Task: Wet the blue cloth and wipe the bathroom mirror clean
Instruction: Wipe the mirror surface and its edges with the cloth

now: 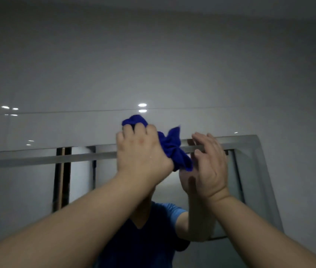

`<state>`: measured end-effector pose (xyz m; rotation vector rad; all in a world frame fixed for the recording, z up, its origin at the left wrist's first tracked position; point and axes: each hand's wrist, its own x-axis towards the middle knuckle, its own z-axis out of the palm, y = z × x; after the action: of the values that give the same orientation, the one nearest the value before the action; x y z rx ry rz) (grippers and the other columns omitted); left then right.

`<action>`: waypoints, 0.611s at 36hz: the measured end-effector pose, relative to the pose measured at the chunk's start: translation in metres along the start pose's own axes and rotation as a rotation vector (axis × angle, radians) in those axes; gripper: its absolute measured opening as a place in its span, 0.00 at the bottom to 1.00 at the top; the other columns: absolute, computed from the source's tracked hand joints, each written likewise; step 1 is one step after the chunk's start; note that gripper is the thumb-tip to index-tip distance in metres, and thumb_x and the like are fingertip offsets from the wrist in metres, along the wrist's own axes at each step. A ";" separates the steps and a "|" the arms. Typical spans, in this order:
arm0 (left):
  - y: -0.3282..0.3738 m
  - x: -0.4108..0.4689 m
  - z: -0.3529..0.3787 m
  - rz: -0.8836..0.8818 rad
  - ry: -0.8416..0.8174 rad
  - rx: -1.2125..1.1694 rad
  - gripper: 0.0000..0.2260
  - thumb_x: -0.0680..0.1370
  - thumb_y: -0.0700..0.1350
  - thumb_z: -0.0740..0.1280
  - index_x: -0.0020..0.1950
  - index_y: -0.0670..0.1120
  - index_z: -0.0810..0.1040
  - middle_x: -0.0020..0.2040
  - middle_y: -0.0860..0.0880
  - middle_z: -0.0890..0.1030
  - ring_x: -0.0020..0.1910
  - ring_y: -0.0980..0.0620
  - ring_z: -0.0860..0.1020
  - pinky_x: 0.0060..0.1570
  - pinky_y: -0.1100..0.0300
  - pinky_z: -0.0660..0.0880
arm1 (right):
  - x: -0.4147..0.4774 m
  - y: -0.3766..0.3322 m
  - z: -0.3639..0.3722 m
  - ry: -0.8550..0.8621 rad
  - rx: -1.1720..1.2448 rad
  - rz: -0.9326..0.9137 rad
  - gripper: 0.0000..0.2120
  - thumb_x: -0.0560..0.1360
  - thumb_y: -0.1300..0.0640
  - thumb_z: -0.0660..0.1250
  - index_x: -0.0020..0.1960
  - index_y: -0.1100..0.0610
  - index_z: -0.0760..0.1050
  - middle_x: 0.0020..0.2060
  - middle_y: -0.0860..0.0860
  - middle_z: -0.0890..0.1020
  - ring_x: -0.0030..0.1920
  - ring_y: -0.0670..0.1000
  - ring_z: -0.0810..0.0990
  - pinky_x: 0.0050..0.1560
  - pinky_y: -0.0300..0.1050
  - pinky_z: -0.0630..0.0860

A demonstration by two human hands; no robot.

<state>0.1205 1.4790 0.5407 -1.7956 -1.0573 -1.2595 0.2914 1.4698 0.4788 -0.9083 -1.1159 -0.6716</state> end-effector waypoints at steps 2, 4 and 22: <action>0.023 0.000 0.001 0.002 -0.013 -0.033 0.30 0.70 0.69 0.61 0.61 0.47 0.73 0.58 0.43 0.76 0.58 0.40 0.72 0.62 0.43 0.70 | 0.007 0.010 -0.002 -0.086 0.047 -0.011 0.13 0.73 0.60 0.78 0.57 0.58 0.83 0.71 0.55 0.79 0.73 0.65 0.77 0.74 0.68 0.71; 0.041 0.000 0.002 0.012 -0.036 -0.094 0.31 0.71 0.66 0.62 0.66 0.47 0.73 0.62 0.43 0.76 0.61 0.40 0.71 0.65 0.42 0.69 | 0.013 -0.010 -0.014 -0.114 0.212 0.046 0.16 0.78 0.51 0.69 0.66 0.42 0.78 0.74 0.51 0.76 0.74 0.53 0.76 0.77 0.60 0.72; -0.101 0.006 -0.028 0.153 0.086 -0.594 0.16 0.76 0.41 0.63 0.59 0.56 0.79 0.56 0.60 0.77 0.58 0.58 0.73 0.60 0.56 0.73 | -0.003 -0.083 0.017 -0.315 -0.553 -0.318 0.33 0.77 0.36 0.61 0.76 0.53 0.72 0.83 0.54 0.66 0.86 0.55 0.58 0.86 0.57 0.53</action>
<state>0.0202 1.4993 0.5628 -2.1753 -0.5064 -1.6501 0.2140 1.4447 0.5015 -1.3535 -1.4017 -1.1633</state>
